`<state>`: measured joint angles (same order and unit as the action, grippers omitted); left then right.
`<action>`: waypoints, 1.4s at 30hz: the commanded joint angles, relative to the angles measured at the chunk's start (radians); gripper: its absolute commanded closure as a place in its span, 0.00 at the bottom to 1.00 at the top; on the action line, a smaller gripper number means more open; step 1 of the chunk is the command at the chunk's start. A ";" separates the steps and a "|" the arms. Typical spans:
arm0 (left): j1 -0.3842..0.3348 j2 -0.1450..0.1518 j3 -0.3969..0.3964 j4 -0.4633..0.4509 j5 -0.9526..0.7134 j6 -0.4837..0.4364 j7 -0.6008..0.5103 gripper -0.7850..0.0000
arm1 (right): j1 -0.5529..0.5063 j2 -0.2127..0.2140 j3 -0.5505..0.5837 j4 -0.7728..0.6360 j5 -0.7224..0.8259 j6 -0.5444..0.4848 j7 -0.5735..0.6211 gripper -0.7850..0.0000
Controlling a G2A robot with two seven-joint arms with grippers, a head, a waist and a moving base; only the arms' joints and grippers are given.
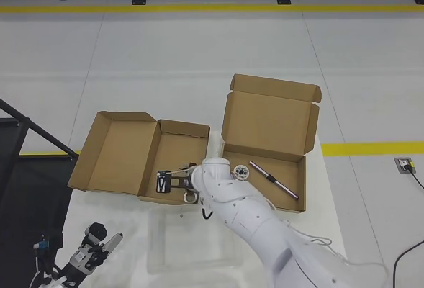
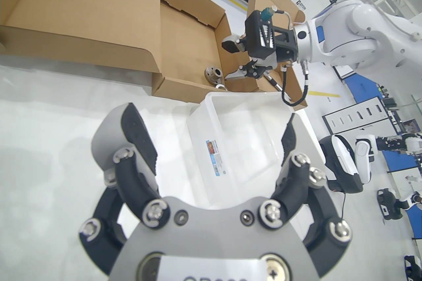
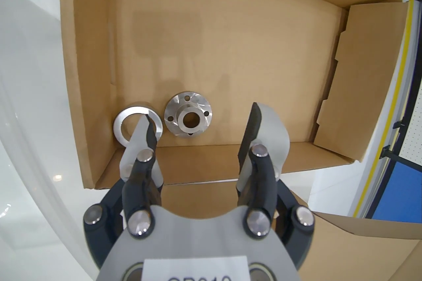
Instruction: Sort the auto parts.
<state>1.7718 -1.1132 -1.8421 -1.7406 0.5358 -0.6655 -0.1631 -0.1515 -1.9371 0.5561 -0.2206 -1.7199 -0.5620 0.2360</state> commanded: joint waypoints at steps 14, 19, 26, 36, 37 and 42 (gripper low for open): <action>0.000 0.000 0.000 0.000 0.000 0.000 0.000 0.00 | -0.038 0.029 -0.043 -0.093 -0.133 0.095 -0.264 0.41; 0.000 0.000 0.000 0.000 0.000 0.000 0.000 0.00 | -0.060 0.056 -0.048 -0.141 -0.182 0.132 -0.357 0.39; 0.000 0.000 0.000 0.000 0.000 0.000 0.000 0.00 | -0.105 0.103 -0.033 -0.252 -0.236 0.182 -0.421 0.19; 0.000 0.000 0.000 0.000 0.000 0.000 0.000 0.00 | -0.234 0.209 0.028 -0.526 -0.359 0.227 -0.453 0.00; 0.000 0.000 0.000 0.000 0.000 0.000 0.000 0.00 | -0.257 0.223 0.041 -0.568 -0.375 0.233 -0.449 0.00; 0.000 0.000 0.000 0.000 0.000 0.000 0.000 0.00 | -0.428 0.297 0.137 -0.823 -0.445 0.303 -0.393 0.00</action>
<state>1.7718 -1.1132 -1.8421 -1.7406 0.5358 -0.6655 -0.1631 -0.5397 -1.6538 0.6745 -0.9810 -2.1478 -0.2667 -0.1694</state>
